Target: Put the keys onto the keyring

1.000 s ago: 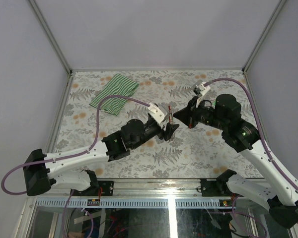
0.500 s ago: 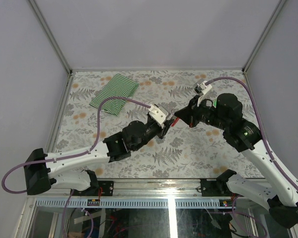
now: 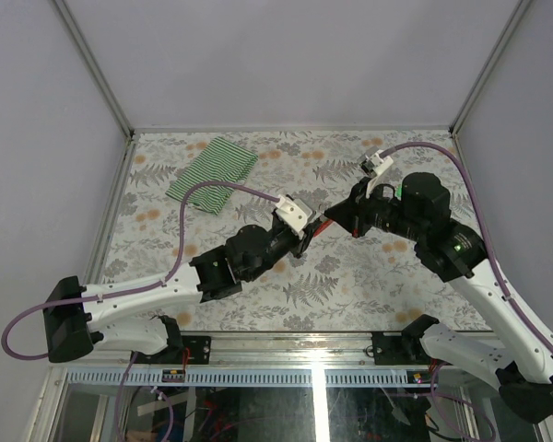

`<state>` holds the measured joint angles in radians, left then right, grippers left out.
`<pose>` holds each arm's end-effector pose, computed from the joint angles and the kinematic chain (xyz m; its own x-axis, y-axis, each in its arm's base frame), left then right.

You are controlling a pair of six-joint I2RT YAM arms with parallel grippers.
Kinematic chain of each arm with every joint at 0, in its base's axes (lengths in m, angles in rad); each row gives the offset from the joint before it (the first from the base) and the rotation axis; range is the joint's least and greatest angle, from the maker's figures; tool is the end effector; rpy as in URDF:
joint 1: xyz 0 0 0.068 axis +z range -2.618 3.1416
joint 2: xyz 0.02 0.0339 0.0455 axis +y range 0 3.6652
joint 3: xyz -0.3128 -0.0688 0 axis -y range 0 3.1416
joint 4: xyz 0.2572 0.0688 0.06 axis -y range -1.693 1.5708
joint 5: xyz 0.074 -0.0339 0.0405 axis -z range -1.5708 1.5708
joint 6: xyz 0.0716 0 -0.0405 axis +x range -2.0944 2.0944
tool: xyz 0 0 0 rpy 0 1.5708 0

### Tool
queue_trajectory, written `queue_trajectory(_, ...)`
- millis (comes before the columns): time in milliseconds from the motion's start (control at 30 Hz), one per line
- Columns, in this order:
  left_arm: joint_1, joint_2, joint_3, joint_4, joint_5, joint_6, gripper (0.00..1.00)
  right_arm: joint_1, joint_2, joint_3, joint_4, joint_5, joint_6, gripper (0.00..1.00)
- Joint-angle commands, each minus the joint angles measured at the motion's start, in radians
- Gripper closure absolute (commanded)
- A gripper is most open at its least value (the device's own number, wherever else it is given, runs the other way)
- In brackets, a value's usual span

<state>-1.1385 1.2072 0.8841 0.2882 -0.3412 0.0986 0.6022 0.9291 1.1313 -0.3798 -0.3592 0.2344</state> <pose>0.1529 -0.2742 0.3761 0.0559 0.1003 -0.9934 0.7135 0.6919 0.1100 0.1600 0.1405 0.4496 -0.3310 0.0363 -0.9429 -0.7593 0.5830 0.2890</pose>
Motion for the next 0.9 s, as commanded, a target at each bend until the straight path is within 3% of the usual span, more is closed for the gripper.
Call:
queue_trajectory(0, 0.0, -0.012, 0.031, 0.014, -0.062, 0.03, 1.0, 0.004, 0.008, 0.055, -0.014, 0.01, -0.013, 1.0)
queue_trajectory(500, -0.006, 0.001, 0.046, -0.006, -0.025, 0.038, 1.0, 0.004, 0.006, 0.037, -0.014, 0.149, -0.042, 1.0)
queue_trajectory(867, -0.007, 0.0, 0.058, -0.051, -0.041, 0.046, 1.0, 0.004, 0.008, 0.092, -0.074, -0.06, -0.112, 1.0)
